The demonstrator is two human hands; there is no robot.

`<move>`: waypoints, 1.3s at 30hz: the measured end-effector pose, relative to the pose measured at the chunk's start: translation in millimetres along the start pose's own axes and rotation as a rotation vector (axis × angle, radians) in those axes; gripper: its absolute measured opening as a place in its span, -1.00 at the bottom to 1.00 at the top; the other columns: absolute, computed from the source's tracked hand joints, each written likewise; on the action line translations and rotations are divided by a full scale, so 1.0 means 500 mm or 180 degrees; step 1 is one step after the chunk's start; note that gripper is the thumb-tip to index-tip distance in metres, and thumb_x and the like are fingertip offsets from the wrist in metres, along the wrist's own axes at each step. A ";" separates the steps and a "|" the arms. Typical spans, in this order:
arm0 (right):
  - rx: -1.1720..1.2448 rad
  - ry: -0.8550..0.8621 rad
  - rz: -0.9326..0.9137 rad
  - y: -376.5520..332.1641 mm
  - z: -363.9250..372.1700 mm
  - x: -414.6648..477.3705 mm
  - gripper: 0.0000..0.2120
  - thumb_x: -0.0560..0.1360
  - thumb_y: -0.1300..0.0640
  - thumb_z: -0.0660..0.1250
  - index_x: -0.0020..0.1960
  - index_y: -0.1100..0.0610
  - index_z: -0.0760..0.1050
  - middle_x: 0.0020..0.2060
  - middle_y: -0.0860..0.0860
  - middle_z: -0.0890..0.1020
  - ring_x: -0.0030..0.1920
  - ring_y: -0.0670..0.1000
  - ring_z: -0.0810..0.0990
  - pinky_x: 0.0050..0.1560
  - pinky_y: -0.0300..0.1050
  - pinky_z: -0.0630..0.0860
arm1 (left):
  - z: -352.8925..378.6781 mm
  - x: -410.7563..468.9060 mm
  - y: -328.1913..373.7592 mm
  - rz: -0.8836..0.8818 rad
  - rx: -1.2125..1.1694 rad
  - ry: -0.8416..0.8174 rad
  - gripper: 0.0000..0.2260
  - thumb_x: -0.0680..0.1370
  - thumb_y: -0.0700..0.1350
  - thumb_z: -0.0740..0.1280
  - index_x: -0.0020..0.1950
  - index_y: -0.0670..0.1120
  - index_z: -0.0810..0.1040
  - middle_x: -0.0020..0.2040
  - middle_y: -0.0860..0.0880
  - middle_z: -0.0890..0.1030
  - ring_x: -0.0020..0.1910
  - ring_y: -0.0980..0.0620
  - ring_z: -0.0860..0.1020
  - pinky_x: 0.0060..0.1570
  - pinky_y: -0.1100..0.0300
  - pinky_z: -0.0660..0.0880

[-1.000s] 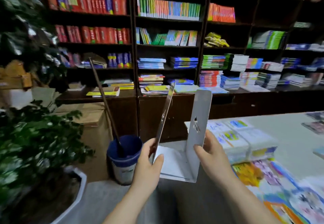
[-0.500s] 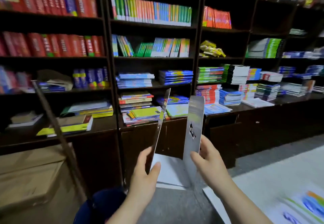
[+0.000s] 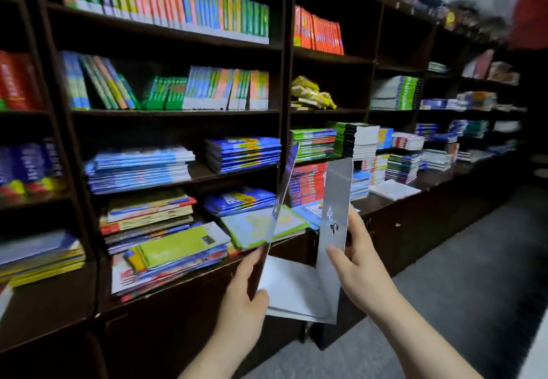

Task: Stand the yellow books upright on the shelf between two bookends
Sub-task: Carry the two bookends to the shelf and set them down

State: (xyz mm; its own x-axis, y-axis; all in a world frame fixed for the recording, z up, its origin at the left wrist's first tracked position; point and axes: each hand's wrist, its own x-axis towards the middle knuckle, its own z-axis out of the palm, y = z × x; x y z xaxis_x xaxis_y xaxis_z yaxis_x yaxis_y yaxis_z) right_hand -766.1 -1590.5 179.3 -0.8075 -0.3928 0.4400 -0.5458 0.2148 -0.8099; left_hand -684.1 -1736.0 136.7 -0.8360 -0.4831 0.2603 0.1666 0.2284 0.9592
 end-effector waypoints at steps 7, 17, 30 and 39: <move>-0.0280 0.0105 0.0022 0.074 -0.025 0.188 -0.26 0.50 0.20 0.15 0.14 -0.64 -0.10 0.33 -0.19 0.38 -0.23 -0.01 0.52 -0.02 0.04 0.50 | 0.083 0.231 -0.047 0.0079 -0.0162 -0.0368 -0.41 0.39 -0.49 0.15 0.21 0.12 0.34 0.25 0.02 0.46 0.17 0.12 0.48 0.27 0.05 0.39; -0.0566 0.0738 0.0126 0.224 0.013 0.504 -0.21 0.47 0.32 0.12 0.08 -0.63 -0.03 0.28 -0.21 0.41 -0.01 -0.08 0.56 -0.09 -0.19 0.45 | 0.176 0.625 -0.138 0.0181 -0.0596 -0.0883 -0.38 0.37 -0.55 0.07 0.05 0.18 0.37 -0.02 0.24 0.52 -0.09 0.41 0.53 -0.22 0.59 0.41; -0.0985 0.1010 0.0291 0.448 -0.158 0.825 -0.22 0.45 0.26 0.14 0.14 -0.61 -0.09 -0.01 -0.13 0.57 -0.23 -0.03 0.56 -0.10 0.05 0.50 | 0.485 0.986 -0.202 0.0306 -0.0643 -0.1220 -0.38 0.37 -0.53 0.10 0.19 0.12 0.36 0.13 0.11 0.54 0.12 0.12 0.50 0.07 0.41 0.42; -0.0861 0.0719 -0.0074 0.690 -0.430 1.099 -0.21 0.47 0.31 0.14 0.12 -0.58 -0.08 0.40 -0.20 0.30 -0.03 0.08 0.53 -0.06 -0.09 0.48 | 0.846 1.214 -0.188 0.0286 -0.0614 -0.0877 -0.34 0.38 -0.51 0.11 0.12 0.26 0.32 0.26 0.10 0.45 -0.07 0.44 0.50 -0.25 0.49 0.43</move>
State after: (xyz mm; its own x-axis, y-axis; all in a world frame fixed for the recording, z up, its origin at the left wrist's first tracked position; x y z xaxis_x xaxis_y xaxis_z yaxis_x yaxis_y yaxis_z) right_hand -1446.3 -1539.7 224.9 -0.8067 -0.1993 0.5564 -0.5798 0.4491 -0.6798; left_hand -1428.2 -1693.1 157.7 -0.9189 -0.2160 0.3302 0.3197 0.0828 0.9439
